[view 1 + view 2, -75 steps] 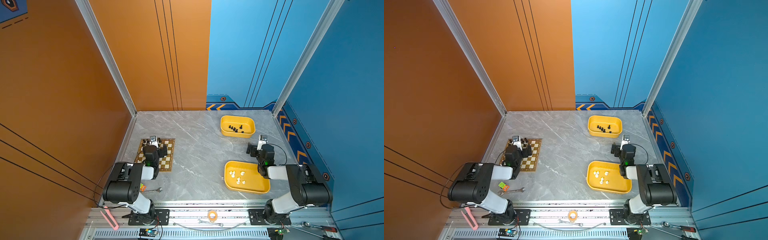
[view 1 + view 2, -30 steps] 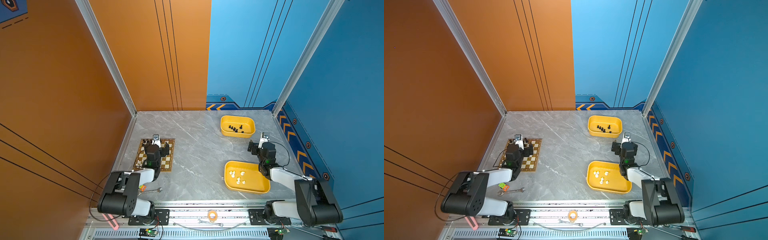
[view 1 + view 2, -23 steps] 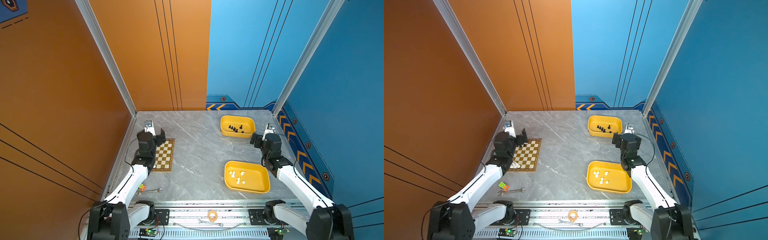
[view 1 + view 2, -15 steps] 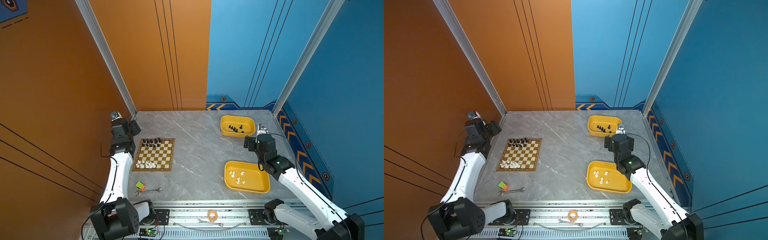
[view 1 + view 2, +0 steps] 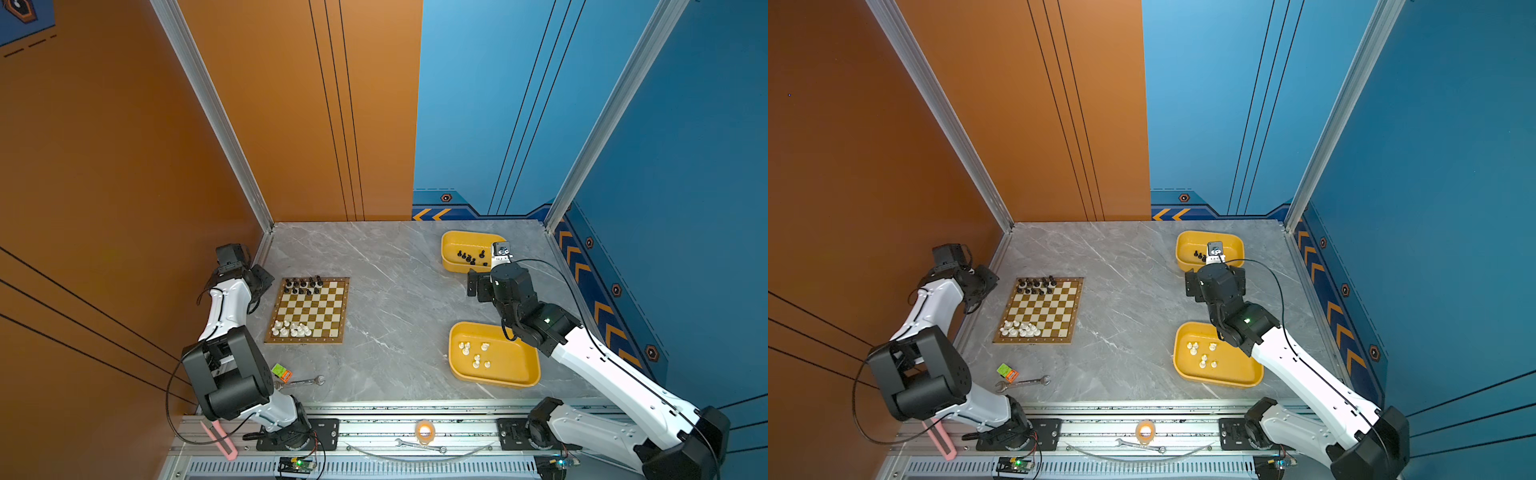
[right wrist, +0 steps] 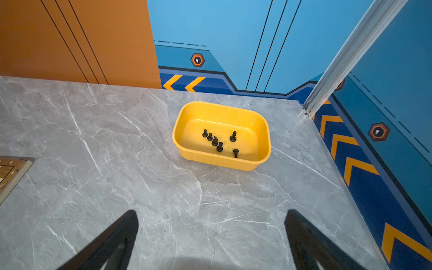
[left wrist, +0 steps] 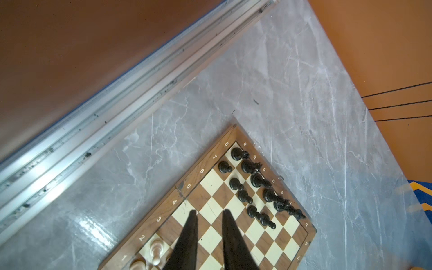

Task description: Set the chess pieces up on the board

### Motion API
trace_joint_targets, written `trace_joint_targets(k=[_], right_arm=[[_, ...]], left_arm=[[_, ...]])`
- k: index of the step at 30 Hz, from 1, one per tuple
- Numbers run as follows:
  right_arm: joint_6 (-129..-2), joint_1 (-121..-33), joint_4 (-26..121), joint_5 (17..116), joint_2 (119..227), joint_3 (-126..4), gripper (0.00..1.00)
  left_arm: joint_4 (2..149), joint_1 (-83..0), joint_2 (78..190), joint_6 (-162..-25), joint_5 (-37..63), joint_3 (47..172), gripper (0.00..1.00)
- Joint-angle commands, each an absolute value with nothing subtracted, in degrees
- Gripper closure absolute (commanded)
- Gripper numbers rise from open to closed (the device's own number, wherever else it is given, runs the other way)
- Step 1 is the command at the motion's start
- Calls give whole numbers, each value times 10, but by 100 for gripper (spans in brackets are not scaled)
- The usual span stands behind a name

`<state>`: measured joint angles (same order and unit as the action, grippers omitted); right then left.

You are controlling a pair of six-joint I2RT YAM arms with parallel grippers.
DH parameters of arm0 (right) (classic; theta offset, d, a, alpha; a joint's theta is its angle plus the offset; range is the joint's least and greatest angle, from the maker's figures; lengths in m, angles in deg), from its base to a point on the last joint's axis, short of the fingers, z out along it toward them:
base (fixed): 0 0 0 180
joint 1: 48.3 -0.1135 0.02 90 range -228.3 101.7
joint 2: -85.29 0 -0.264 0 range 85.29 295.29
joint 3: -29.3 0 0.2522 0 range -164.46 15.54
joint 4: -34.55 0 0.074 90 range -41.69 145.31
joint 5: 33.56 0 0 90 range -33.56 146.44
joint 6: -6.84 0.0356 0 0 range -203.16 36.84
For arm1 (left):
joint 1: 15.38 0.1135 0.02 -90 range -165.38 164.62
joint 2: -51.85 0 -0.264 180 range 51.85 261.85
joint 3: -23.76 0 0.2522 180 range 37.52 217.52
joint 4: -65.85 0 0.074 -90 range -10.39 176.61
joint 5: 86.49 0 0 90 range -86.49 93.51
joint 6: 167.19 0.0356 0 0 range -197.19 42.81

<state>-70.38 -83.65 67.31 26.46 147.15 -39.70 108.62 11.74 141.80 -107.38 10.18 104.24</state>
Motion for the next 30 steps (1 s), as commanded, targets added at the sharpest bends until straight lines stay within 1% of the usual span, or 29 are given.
trace_joint_targets(k=[1,5,13,22,30], right_arm=[[-686,-840,680,278,1483,-405,0],[-685,-840,667,293,1503,-408,0],[-687,-835,648,319,1559,-430,0],[-681,-828,654,345,1616,-471,0],[-672,-831,651,346,1629,-491,0]], left_arm=[[1124,134,1447,-1094,151,1056,81],[1132,135,1472,-1097,144,1068,81],[1161,136,1524,-1098,92,1090,81],[1162,136,1576,-1098,82,1107,83],[1162,135,1612,-1091,82,1137,84]])
